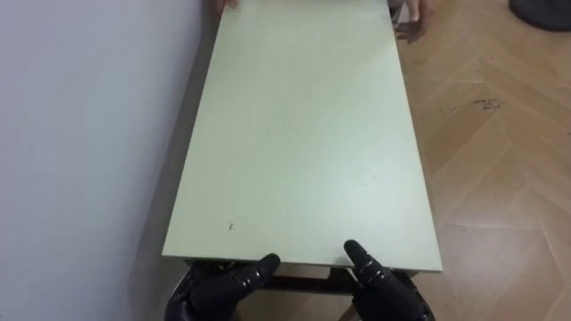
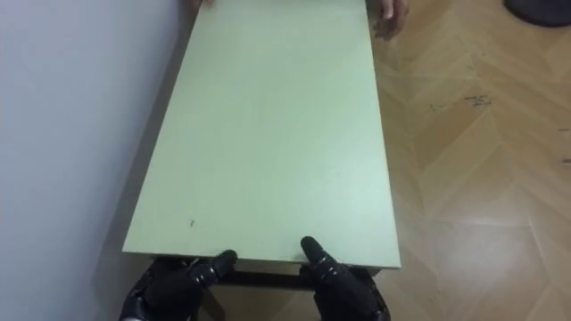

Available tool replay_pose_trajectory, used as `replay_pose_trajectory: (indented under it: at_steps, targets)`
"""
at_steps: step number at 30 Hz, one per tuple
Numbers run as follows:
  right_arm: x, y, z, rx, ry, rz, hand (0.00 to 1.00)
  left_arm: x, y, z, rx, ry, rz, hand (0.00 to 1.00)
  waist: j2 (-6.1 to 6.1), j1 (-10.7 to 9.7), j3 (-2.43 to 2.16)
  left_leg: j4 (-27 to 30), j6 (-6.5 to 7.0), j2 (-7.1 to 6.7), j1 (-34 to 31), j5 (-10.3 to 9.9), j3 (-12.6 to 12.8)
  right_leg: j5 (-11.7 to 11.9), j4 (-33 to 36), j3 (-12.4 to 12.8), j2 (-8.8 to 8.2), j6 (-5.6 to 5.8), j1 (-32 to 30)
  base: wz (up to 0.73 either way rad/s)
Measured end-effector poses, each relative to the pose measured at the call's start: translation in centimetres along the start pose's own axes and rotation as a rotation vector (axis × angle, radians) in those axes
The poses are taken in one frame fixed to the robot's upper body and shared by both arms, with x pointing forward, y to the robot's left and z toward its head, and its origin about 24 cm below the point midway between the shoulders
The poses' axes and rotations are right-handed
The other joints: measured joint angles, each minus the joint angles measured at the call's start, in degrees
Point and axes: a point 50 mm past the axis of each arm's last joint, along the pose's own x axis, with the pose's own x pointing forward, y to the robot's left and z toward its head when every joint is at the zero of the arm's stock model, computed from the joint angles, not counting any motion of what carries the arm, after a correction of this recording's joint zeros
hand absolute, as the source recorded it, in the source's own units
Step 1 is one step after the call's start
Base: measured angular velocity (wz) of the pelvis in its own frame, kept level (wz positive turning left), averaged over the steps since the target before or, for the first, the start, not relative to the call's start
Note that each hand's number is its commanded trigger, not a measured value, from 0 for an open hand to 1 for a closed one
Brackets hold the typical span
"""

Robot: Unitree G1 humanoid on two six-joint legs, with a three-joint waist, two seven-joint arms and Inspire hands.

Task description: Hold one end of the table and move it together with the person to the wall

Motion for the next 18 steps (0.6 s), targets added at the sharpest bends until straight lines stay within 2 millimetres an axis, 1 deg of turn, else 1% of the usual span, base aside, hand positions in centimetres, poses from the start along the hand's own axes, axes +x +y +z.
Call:
replay_pose_trajectory:
  at_steps: [3, 5, 6, 7, 11, 16, 18]
  targets:
    - [-0.1, 0.1, 0.0, -0.006, 0.009, 0.037, 0.0, -0.1, 0.2, -0.1, -0.003, 0.004, -0.004, 0.0, 0.26, 0.09, -0.19, -0.2, -0.04, 0.22, 0.86, 0.02, 0.14, 0.28, -0.29, -0.07, 0.25, -0.19, 0.89, -0.03]
    - [-0.8, -0.5, 0.0, -0.018, 0.029, 0.038, 0.0, -0.2, 0.5, -0.5, -0.007, 0.017, -0.002, 0.0, 0.53, 0.05, -0.85, -0.82, -0.23, 0.3, 2.17, 0.14, 0.21, 0.63, -1.17, -0.18, 0.42, -0.25, 2.21, 0.0]
    - [-1.0, -0.8, 0.0, -0.024, 0.035, 0.038, 0.0, -0.3, 0.7, -0.6, -0.007, 0.023, 0.005, 0.0, 0.6, 0.06, -1.05, -0.89, -0.24, 0.3, 2.77, 0.14, 0.31, 0.63, -1.34, -0.18, 0.52, -0.25, 2.9, -0.03]
    - [-1.0, -0.9, 0.0, -0.025, 0.038, 0.04, 0.0, -0.4, 0.7, -0.6, -0.006, 0.025, 0.007, 0.0, 0.55, 0.04, -1.16, -0.89, -0.24, 0.29, 2.9, 0.13, 0.34, 0.65, -1.52, -0.18, 0.57, -0.28, 3.11, 0.0]
    - [-1.4, -1.0, 0.0, -0.034, 0.049, 0.062, 0.0, -0.5, 0.9, -0.8, -0.009, 0.031, 0.01, 0.0, 0.31, 0.14, -1.24, -0.92, -0.47, 0.34, 3.25, 0.26, 0.39, 0.93, -1.93, -0.13, 0.86, -0.53, 3.55, 0.0]
    - [-1.6, -1.2, 0.1, -0.065, 0.067, 0.076, 0.0, -0.8, 1.3, -1.2, -0.014, 0.048, 0.024, 0.0, 0.19, 0.15, -1.18, -1.01, -0.54, 0.35, 3.13, 0.31, 0.4, 0.93, -2.25, -0.02, 0.93, -0.55, 3.48, 0.0]
    - [-1.7, -1.5, 0.2, -0.105, 0.08, 0.084, 0.0, -0.9, 2.0, -1.6, -0.013, 0.066, 0.044, 0.0, 0.04, 0.06, -1.25, -1.16, -0.55, 0.37, 3.29, 0.32, 0.35, 0.95, -2.63, 0.1, 1.03, -0.56, 3.74, 0.0]
